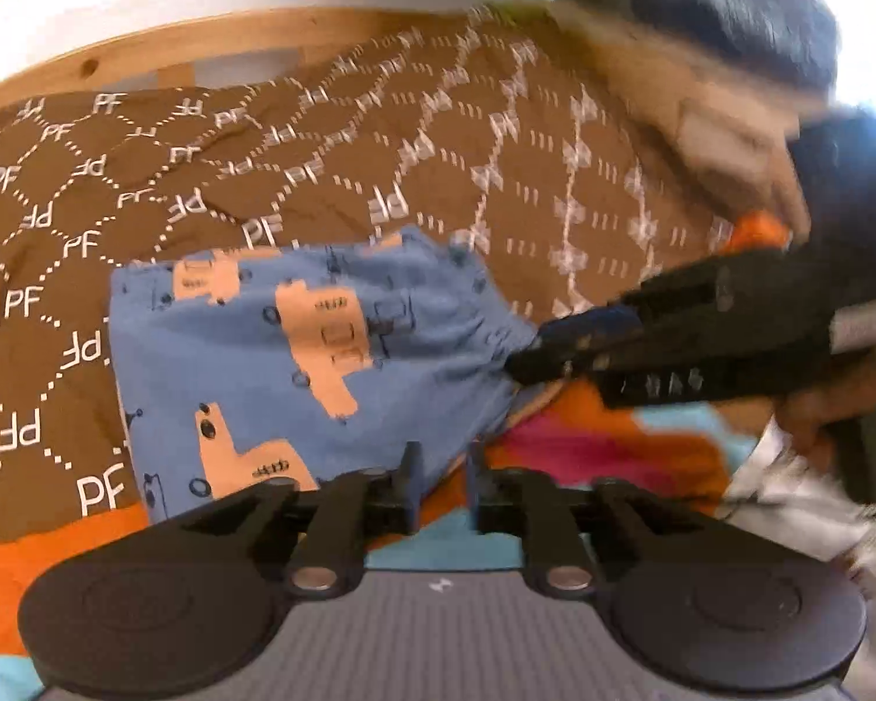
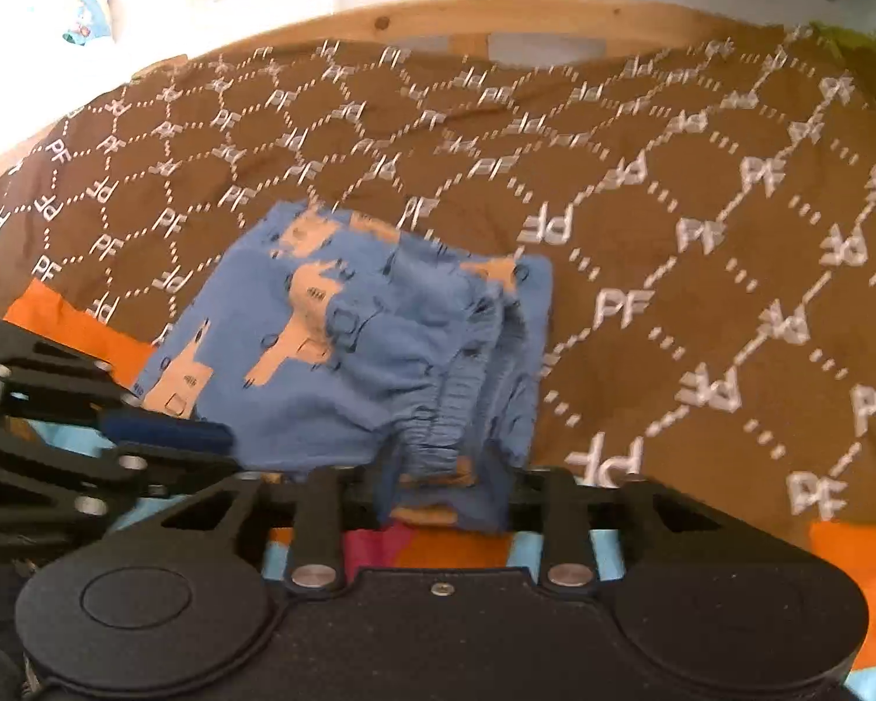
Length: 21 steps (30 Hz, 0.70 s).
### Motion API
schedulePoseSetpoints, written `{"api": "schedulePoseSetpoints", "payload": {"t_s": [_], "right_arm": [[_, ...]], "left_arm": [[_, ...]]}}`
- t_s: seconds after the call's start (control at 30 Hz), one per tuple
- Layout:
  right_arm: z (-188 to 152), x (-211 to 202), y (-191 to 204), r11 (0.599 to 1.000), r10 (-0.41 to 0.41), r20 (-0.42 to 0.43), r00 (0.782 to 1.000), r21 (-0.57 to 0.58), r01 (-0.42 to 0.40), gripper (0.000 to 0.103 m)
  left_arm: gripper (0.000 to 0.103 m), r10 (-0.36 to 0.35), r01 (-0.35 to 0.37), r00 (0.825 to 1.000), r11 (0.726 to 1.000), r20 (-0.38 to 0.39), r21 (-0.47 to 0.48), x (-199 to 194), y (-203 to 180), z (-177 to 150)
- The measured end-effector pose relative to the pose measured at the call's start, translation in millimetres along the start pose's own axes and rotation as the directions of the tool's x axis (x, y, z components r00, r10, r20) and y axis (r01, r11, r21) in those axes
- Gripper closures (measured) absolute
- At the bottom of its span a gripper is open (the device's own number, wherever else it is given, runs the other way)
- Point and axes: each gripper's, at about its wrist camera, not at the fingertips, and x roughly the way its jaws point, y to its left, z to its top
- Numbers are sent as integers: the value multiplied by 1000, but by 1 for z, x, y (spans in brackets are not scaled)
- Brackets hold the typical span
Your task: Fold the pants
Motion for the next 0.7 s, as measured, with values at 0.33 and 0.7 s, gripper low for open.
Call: {"api": "schedulePoseSetpoints", "payload": {"t_s": [0.33,0.7], "right_arm": [[35,33,27,975,-93,218,972,-178,133,4],[20,67,2,896,-369,202,907,-183,405,1]], "left_arm": [[7,367,-353,930,876,-20,-329,3,56,-5],[6,351,-385,923,867,-158,-318,19,53,-20]]}}
